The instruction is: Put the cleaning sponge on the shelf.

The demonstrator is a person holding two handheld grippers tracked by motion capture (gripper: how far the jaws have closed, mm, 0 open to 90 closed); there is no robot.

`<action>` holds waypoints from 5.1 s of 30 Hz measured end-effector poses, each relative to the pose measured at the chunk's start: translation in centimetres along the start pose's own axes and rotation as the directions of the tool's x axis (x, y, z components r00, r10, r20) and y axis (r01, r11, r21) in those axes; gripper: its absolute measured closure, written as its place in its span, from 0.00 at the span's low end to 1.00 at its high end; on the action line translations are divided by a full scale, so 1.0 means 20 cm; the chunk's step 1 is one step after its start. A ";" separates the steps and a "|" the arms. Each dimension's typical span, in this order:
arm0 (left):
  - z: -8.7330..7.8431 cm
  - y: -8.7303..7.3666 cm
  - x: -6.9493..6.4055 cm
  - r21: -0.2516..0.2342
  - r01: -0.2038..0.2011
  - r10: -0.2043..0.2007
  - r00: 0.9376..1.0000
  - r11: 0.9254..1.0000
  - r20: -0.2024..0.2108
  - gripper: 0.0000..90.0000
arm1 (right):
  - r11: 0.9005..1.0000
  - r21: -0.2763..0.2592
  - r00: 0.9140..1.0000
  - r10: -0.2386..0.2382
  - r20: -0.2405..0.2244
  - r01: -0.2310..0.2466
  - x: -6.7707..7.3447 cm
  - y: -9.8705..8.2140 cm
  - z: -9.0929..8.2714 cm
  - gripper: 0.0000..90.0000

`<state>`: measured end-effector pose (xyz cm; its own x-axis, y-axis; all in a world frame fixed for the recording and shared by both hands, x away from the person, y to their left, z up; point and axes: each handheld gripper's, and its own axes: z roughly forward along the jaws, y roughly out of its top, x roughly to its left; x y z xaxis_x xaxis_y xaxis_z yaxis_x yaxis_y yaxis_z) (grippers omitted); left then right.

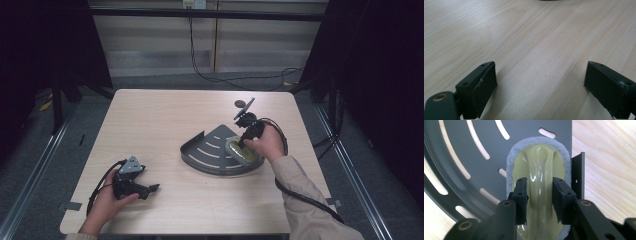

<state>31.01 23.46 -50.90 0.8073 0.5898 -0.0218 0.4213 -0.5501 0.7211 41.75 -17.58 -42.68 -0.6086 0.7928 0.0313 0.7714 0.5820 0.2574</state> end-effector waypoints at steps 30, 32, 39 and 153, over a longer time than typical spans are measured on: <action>0.00 0.00 0.00 0.000 0.000 0.000 1.000 1.000 0.000 0.11 | 0.999 0.045 1.000 -0.001 0.017 0.001 0.02 -0.05 -0.10 0.29; 0.00 0.00 0.00 0.000 -0.001 0.001 1.000 1.000 0.000 0.11 | 0.999 0.044 1.000 0.005 0.014 -0.005 0.02 -0.06 -0.10 0.28; 0.00 0.00 0.00 0.000 0.000 0.000 1.000 1.000 -0.001 0.11 | 0.999 0.054 1.000 -0.008 0.012 0.007 0.02 -0.10 -0.14 0.27; 0.00 0.00 0.00 0.001 -0.003 0.003 1.000 1.000 -0.002 0.11 | 0.999 0.034 1.000 0.022 -0.013 -0.022 -0.11 -0.93 -0.08 0.23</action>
<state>31.00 23.47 -50.89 0.8079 0.5890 -0.0181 0.4192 -0.5528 0.7202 28.41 -30.56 -45.94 -0.5935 0.8033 0.0495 0.7905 0.5702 0.2238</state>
